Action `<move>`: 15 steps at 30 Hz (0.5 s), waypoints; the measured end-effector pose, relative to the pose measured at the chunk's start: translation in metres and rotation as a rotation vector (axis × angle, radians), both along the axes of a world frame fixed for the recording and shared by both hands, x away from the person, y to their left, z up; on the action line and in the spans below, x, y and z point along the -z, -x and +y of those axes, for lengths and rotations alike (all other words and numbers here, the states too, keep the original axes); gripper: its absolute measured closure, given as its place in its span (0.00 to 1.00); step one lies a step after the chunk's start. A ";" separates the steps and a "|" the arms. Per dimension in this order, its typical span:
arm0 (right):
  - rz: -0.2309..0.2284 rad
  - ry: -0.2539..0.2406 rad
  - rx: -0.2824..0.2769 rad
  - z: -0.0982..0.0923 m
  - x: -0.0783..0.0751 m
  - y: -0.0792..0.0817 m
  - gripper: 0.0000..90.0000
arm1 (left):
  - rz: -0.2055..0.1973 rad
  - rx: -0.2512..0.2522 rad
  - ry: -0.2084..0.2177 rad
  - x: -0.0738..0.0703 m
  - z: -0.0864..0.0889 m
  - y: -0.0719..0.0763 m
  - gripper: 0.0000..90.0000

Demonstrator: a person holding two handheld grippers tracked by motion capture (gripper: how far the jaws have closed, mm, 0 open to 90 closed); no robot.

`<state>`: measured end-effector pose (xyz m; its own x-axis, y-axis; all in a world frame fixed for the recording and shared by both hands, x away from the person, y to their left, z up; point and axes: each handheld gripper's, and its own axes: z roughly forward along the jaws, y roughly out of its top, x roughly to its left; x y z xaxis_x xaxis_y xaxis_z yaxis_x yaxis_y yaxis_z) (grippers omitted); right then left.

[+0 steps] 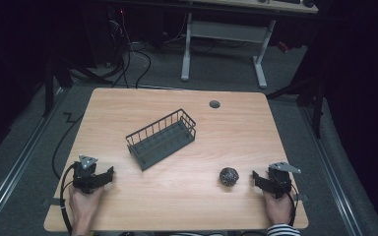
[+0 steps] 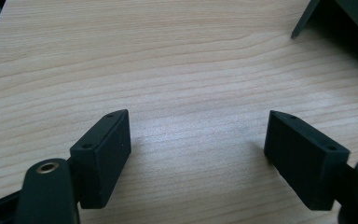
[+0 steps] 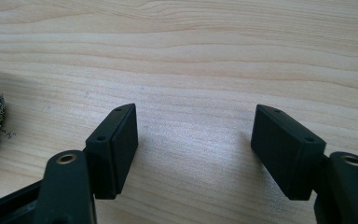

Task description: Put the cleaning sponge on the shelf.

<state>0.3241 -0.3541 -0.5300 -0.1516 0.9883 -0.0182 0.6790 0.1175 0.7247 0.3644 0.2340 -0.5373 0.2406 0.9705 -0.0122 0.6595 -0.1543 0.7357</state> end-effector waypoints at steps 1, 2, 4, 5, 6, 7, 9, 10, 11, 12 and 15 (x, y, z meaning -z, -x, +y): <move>-0.001 0.000 -0.001 0.000 0.000 0.000 0.36 | -0.001 0.004 -0.003 0.000 -0.001 0.000 0.26; -0.001 0.001 -0.001 0.000 0.000 0.000 0.36 | -0.004 0.008 -0.002 -0.001 -0.001 0.001 0.26; -0.001 0.000 -0.002 0.000 0.000 0.000 0.36 | -0.008 0.010 0.014 -0.002 -0.002 0.001 0.27; -0.002 0.001 -0.005 0.000 0.000 0.000 0.36 | -0.008 0.010 0.014 -0.002 -0.002 0.001 0.27; -0.002 0.001 -0.004 0.000 0.000 0.000 0.36 | -0.008 0.015 0.022 -0.004 -0.002 0.002 0.27; -0.002 0.001 -0.005 0.000 0.000 0.000 0.36 | -0.009 0.017 0.025 -0.005 -0.003 0.002 0.27; -0.002 0.001 -0.005 0.000 0.000 0.000 0.36 | -0.008 0.022 0.026 -0.005 -0.003 0.002 0.27; 0.000 0.000 -0.005 0.000 0.000 0.000 0.36 | -0.007 0.031 0.035 -0.007 -0.005 0.002 0.28; 0.000 0.000 -0.005 0.000 0.000 0.000 0.36 | -0.007 0.031 0.035 -0.007 -0.005 0.002 0.28; 0.000 0.000 -0.006 0.000 0.000 0.000 0.36 | -0.007 0.039 0.045 -0.009 -0.006 0.002 0.28; 0.000 0.000 -0.007 0.000 0.000 0.000 0.36 | -0.017 0.046 0.059 -0.015 -0.008 0.003 0.27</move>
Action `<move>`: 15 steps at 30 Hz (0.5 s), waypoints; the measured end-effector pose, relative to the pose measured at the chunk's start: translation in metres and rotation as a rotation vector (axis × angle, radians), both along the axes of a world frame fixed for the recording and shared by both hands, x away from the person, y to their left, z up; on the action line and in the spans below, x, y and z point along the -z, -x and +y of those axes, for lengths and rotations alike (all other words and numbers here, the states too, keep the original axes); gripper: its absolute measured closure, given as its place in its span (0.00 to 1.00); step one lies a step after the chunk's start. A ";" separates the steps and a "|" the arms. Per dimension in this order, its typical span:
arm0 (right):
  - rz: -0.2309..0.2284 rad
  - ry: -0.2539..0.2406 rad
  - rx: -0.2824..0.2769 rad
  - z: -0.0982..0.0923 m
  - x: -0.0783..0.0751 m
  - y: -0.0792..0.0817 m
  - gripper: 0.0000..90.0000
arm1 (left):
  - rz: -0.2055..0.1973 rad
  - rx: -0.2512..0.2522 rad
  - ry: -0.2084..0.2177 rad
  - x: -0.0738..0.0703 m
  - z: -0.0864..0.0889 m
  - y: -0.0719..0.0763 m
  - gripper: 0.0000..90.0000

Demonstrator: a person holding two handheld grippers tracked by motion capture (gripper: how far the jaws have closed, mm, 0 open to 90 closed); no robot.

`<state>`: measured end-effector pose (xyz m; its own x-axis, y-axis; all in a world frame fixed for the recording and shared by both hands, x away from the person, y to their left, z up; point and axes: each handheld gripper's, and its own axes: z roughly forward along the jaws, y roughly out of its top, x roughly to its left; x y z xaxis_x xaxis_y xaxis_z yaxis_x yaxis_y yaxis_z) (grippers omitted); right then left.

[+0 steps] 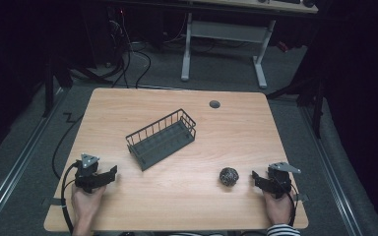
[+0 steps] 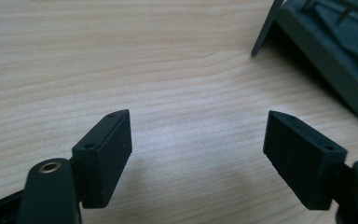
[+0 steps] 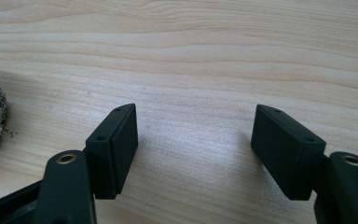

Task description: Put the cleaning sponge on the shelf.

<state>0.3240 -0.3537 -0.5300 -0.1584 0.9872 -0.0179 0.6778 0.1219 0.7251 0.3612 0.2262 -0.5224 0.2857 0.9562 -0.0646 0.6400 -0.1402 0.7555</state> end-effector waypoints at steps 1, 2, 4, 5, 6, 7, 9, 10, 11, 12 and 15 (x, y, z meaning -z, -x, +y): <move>0.001 -0.001 0.000 0.000 0.000 0.000 0.36 | -0.005 0.001 0.007 -0.003 -0.001 0.000 0.26; 0.001 -0.001 0.000 0.000 0.000 0.000 0.36 | -0.005 0.001 0.007 -0.003 -0.001 0.000 0.26; 0.000 -0.001 0.000 0.000 0.000 0.000 0.36 | -0.003 0.014 0.022 -0.008 -0.001 0.000 0.25; 0.000 0.000 -0.001 0.000 0.000 0.000 0.36 | -0.016 0.021 0.032 -0.014 -0.003 0.001 0.25; 0.000 0.000 -0.001 0.000 0.000 0.000 0.36 | -0.016 0.021 0.032 -0.014 -0.003 0.001 0.24; 0.002 0.000 -0.002 0.000 0.000 0.000 0.36 | -0.019 0.033 0.052 -0.020 -0.004 0.001 0.24; 0.002 0.000 -0.002 0.000 0.000 0.000 0.36 | -0.019 0.042 0.056 -0.023 -0.005 0.001 0.24; 0.000 -0.001 -0.004 0.000 0.000 0.000 0.36 | -0.020 0.045 0.059 -0.025 -0.006 0.001 0.24; 0.000 -0.001 -0.004 0.000 0.000 0.000 0.36 | -0.020 0.054 0.071 -0.029 -0.007 0.000 0.24; 0.000 -0.001 -0.004 0.000 0.000 0.000 0.36 | -0.020 0.054 0.071 -0.029 -0.007 0.000 0.24; 0.000 -0.001 -0.006 0.001 0.000 0.000 0.36 | -0.017 0.071 0.104 -0.035 -0.009 -0.001 0.24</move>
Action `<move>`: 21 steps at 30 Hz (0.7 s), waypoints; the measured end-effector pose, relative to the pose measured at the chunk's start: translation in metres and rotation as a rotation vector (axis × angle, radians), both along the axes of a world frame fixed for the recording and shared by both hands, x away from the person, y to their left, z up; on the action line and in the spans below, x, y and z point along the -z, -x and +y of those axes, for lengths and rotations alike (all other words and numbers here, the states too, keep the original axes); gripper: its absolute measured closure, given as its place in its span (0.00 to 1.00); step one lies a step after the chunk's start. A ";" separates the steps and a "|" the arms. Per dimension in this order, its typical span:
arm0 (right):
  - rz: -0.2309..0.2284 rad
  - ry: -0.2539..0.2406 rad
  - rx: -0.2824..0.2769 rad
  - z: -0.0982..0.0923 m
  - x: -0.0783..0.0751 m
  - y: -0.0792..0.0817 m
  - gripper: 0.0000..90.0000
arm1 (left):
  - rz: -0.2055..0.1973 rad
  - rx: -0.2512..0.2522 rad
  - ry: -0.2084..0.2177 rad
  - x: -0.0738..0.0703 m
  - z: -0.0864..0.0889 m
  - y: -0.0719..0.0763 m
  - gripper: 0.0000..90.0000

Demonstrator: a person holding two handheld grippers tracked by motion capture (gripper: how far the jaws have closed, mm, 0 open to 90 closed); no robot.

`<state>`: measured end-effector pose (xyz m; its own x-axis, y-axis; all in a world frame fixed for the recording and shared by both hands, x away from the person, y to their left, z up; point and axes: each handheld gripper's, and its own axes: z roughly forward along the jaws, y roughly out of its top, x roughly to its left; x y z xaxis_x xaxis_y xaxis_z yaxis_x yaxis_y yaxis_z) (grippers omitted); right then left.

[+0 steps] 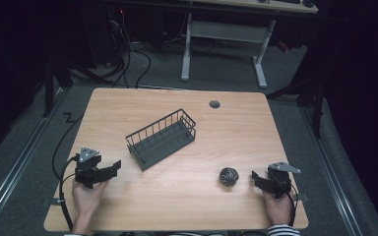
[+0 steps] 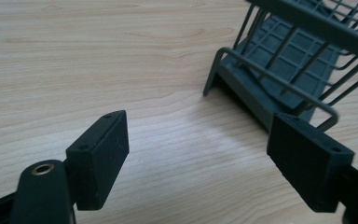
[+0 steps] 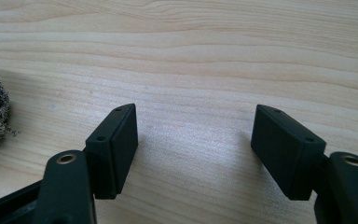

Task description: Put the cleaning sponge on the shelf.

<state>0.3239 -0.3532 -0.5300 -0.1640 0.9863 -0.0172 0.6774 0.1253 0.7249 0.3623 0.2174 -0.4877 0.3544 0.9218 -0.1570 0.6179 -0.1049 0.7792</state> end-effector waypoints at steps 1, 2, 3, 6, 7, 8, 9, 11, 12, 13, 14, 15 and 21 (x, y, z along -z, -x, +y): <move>0.000 0.000 -0.001 0.000 0.000 0.000 0.36 | -0.002 0.005 0.001 -0.002 -0.001 0.000 0.24; 0.000 0.001 -0.001 0.000 0.000 0.000 0.36 | -0.006 0.013 0.004 -0.005 -0.002 0.000 0.23; 0.000 0.001 -0.002 0.000 0.000 0.000 0.36 | -0.010 0.016 0.006 -0.007 -0.003 0.001 0.23; -0.002 0.000 -0.005 0.000 0.000 0.000 0.36 | -0.041 0.043 -0.011 -0.022 -0.012 0.003 0.23; -0.002 0.000 -0.005 0.000 0.000 0.000 0.36 | -0.041 0.043 -0.011 -0.022 -0.012 0.003 0.23; -0.001 0.002 -0.006 0.000 0.000 0.000 0.36 | -0.050 0.055 -0.009 -0.029 -0.016 0.003 0.23; -0.001 0.002 -0.006 0.000 0.000 0.000 0.36 | -0.050 0.055 -0.009 -0.029 -0.016 0.003 0.23; -0.001 0.002 -0.007 0.000 0.000 0.000 0.36 | -0.054 0.073 0.010 -0.036 -0.019 0.003 0.23; -0.001 0.002 -0.008 0.000 0.000 0.000 0.36 | -0.054 0.086 0.015 -0.042 -0.023 0.002 0.23; -0.001 0.002 -0.008 0.000 0.000 0.000 0.36 | -0.054 0.086 0.015 -0.042 -0.023 0.002 0.23; -0.001 0.002 -0.008 0.000 0.000 0.000 0.36 | -0.052 0.095 0.023 -0.046 -0.026 -0.001 0.22; -0.001 0.002 -0.008 0.000 0.000 0.000 0.36 | -0.052 0.095 0.023 -0.046 -0.026 -0.001 0.22; 0.000 0.001 -0.009 0.001 0.000 0.000 0.36 | -0.013 0.096 0.023 -0.051 -0.038 -0.017 0.21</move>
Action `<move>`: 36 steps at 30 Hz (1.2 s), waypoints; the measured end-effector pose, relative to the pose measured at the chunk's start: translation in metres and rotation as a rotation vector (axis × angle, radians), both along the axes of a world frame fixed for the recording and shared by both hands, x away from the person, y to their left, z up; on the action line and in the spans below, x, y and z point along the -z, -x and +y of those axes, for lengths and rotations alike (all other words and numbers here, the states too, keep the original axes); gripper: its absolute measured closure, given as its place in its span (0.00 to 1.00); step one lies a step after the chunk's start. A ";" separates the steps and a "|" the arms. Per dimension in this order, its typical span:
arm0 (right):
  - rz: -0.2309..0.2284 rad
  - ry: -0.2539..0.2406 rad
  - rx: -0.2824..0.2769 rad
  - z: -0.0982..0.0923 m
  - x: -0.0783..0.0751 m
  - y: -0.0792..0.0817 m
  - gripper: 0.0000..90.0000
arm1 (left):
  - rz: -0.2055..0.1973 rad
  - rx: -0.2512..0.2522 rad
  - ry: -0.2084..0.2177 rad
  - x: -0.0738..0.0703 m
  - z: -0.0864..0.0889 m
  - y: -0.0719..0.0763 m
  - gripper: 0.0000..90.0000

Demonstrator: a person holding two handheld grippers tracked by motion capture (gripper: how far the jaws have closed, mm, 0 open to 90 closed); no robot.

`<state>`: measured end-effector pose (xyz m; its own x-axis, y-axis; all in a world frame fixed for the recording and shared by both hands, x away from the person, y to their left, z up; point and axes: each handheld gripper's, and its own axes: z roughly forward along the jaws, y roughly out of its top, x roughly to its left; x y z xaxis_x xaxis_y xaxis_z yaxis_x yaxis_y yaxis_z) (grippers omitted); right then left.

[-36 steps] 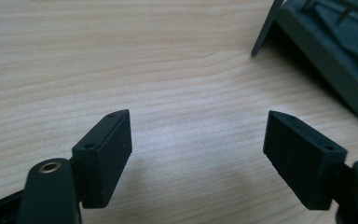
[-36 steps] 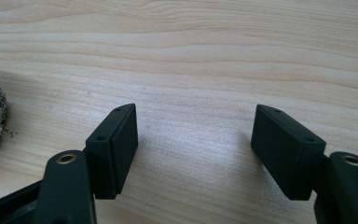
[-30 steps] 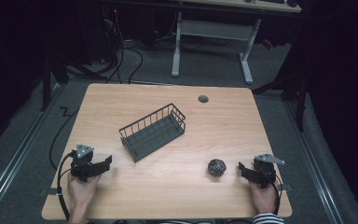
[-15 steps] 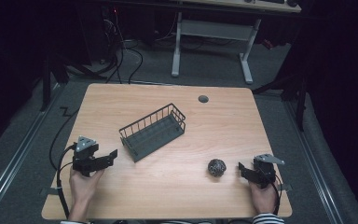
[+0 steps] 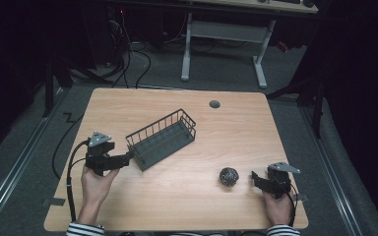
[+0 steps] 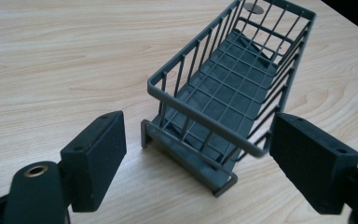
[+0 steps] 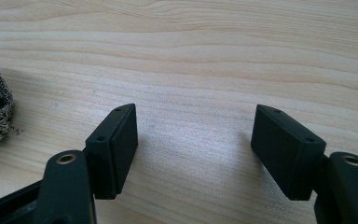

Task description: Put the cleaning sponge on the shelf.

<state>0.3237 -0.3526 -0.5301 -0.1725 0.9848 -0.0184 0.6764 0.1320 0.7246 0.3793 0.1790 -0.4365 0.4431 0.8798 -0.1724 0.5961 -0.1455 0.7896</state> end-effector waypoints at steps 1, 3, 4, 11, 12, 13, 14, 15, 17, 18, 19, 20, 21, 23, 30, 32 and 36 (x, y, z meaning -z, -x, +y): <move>-0.001 0.001 -0.002 0.000 0.000 0.000 0.36 | 0.001 -0.009 0.003 -0.001 -0.001 -0.002 0.22; -0.001 0.000 -0.003 0.000 0.000 0.000 0.35 | 0.000 -0.016 0.009 -0.001 -0.001 -0.004 0.23; -0.001 0.001 -0.003 0.000 0.000 0.000 0.35 | 0.003 -0.023 0.017 -0.002 -0.001 -0.007 0.23; -0.001 0.000 -0.003 0.000 0.000 0.000 0.35 | 0.049 -0.023 -0.021 0.001 -0.016 -0.026 0.23; 0.000 0.000 -0.004 0.000 0.000 0.000 0.35 | 0.053 -0.024 -0.023 0.002 -0.017 -0.027 0.23; 0.000 0.000 -0.004 0.000 0.000 0.000 0.35 | 0.053 -0.024 -0.023 0.002 -0.017 -0.027 0.24; -0.001 0.000 -0.004 0.000 0.000 0.000 0.35 | 0.056 -0.028 -0.025 0.004 -0.019 -0.029 0.24; -0.001 0.000 -0.004 0.000 0.000 0.000 0.35 | 0.060 -0.027 -0.026 0.004 -0.019 -0.030 0.24; 0.000 0.000 -0.004 0.000 0.000 0.000 0.35 | 0.075 -0.028 -0.038 0.008 -0.022 -0.033 0.25; 0.000 0.000 -0.004 0.000 0.000 0.000 0.35 | 0.075 -0.028 -0.038 0.008 -0.022 -0.033 0.26; 0.000 0.000 -0.004 0.000 0.000 0.000 0.35 | 0.076 -0.032 -0.043 0.009 -0.023 -0.034 0.28; 0.000 0.000 -0.004 0.000 0.000 0.000 0.35 | 0.082 -0.036 -0.047 0.011 -0.024 -0.036 0.28; -0.001 0.000 -0.004 0.000 0.000 0.000 0.35 | 0.082 -0.036 -0.047 0.011 -0.024 -0.036 0.29; 0.000 0.000 -0.004 0.000 0.000 0.000 0.35 | 0.086 -0.044 -0.048 0.012 -0.024 -0.038 0.32; 0.000 0.000 -0.004 0.000 0.000 0.000 0.35 | 0.085 -0.043 -0.065 0.015 -0.026 -0.039 0.40; 0.000 -0.001 -0.004 0.000 0.000 0.000 0.35 | 0.084 -0.045 -0.067 0.015 -0.026 -0.038 0.43; 0.000 0.000 -0.004 0.000 0.000 0.000 0.35 | 0.078 -0.048 -0.078 0.016 -0.026 -0.037 0.48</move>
<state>0.3237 -0.3524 -0.5301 -0.1763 0.9842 -0.0179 0.6757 0.1343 0.7248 0.4168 0.1527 -0.4521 0.3882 0.9116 -0.1351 0.6629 -0.1744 0.7281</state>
